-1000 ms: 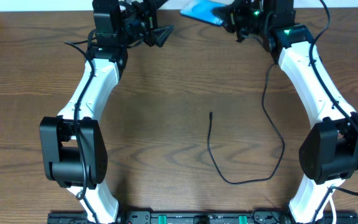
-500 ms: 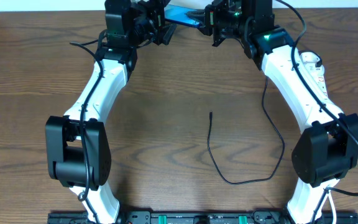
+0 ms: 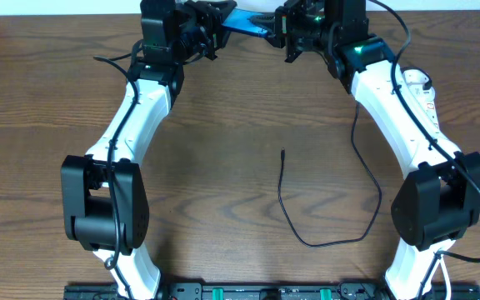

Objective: Plug charger to phone and switch on socket

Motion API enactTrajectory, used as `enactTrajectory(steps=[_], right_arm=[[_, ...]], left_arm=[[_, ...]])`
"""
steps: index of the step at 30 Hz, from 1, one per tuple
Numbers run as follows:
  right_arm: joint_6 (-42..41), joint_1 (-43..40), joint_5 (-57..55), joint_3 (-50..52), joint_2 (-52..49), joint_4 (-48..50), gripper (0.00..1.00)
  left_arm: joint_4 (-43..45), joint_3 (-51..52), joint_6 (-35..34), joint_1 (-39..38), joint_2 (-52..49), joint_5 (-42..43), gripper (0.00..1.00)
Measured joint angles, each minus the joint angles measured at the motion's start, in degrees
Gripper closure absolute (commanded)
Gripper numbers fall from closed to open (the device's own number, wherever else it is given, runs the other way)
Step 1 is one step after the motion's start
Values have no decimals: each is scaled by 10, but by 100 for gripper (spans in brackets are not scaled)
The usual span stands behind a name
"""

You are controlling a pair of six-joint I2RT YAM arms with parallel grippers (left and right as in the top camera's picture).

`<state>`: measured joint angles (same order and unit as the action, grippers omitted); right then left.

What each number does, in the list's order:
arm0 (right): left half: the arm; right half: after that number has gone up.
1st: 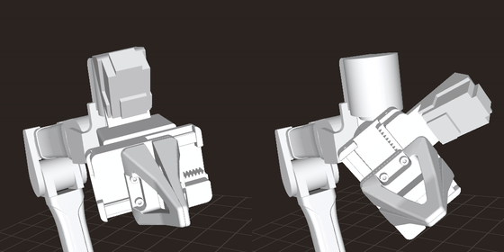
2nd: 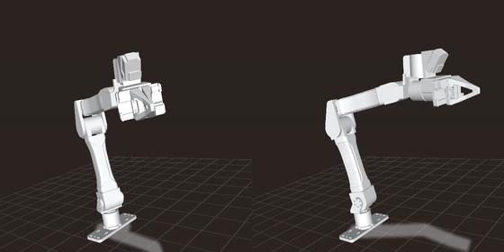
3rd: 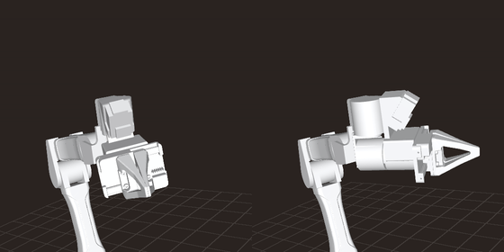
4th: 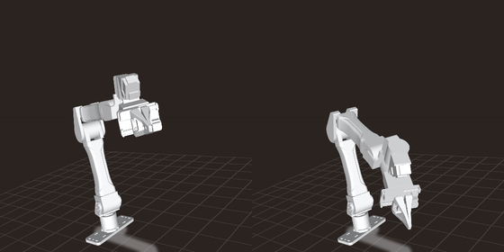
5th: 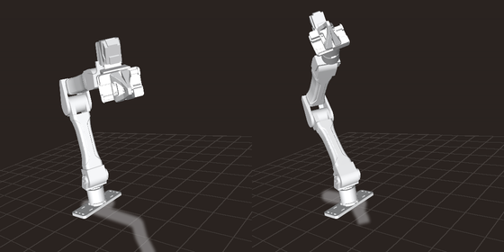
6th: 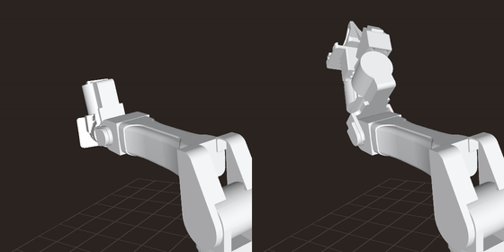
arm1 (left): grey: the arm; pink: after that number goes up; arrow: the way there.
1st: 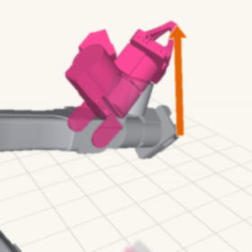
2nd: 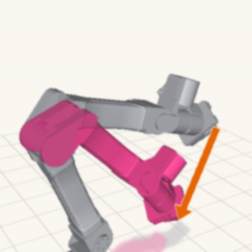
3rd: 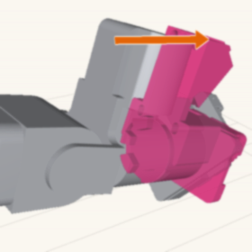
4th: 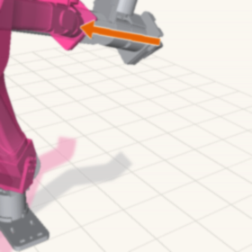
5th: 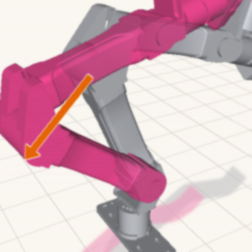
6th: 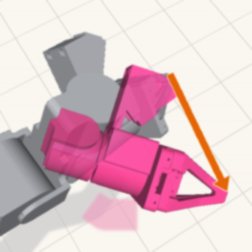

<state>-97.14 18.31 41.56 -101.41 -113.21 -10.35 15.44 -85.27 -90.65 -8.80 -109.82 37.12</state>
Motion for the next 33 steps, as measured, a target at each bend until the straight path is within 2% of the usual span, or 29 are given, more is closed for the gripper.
enactTrajectory(steps=[3,9,10,12,14,16,17,26,30,33], right_arm=[[2,3,0,0,0,2,99],[20,7,-6,0,0,5,99],[21,7,-6,0,0,5,96],[24,7,-6,0,0,3,72],[28,7,-4,0,0,4,27],[32,7,0,0,0,5,3],[36,7,1,0,0,4,1],[130,-27,59,0,0,102,1],[177,-83,108,0,0,107,2],[219,-115,135,0,0,104,1]], left_arm=[[-1,0,-13,0,0,0,92],[-4,0,-47,2,0,0,93],[-4,0,-47,2,0,0,92],[-4,0,-47,2,0,0,93],[-5,0,-41,2,0,1,93],[-5,0,-37,0,0,1,93],[-6,0,-36,0,0,0,92],[-4,0,-34,21,0,10,93],[-5,0,-29,68,0,80,93],[-5,0,11,106,0,172,93]])
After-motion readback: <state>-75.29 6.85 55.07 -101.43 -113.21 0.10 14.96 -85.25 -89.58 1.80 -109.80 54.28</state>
